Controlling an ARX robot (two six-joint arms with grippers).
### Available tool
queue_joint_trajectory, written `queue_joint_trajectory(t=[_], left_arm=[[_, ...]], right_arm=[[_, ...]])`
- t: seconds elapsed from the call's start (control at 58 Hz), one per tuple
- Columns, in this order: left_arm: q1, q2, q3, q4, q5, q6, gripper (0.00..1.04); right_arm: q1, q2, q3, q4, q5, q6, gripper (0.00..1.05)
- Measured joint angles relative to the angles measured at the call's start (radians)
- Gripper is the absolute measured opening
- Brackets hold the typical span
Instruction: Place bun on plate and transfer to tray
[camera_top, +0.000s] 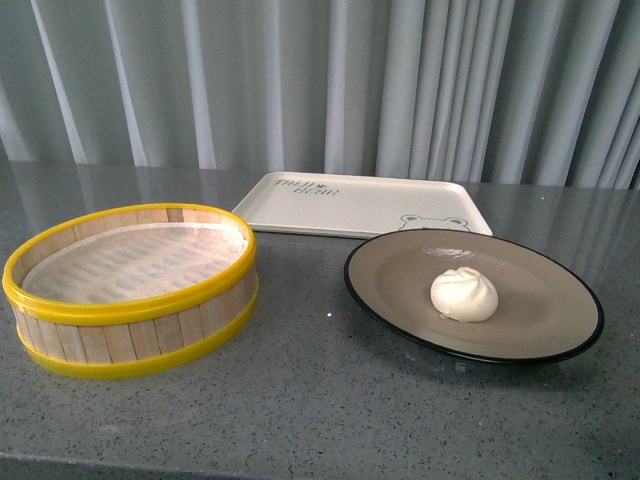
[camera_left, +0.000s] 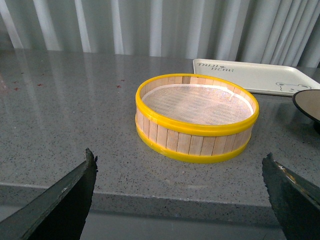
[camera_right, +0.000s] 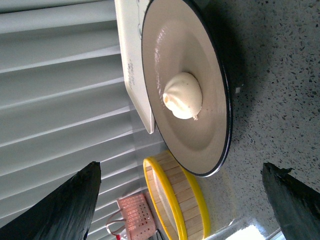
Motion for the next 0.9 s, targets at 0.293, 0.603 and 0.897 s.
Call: queue_joint_trajectory(t=[0.293,0.603,0.897], left_arm=[[0.0,0.0,0.0,0.0,0.0,0.0,0.98],[0.0,0.0,0.0,0.0,0.0,0.0,0.98],[0.0,0.0,0.0,0.0,0.0,0.0,0.98]], right_arm=[[0.01,0.096,0.022,-0.015,-0.022,0.004,0.96],[-0.002,0.21,0.053,0.029,-0.04,0.003,0.96],[-0.017,0.315,0.107,0.064,-0.051,-0.018,0.96]])
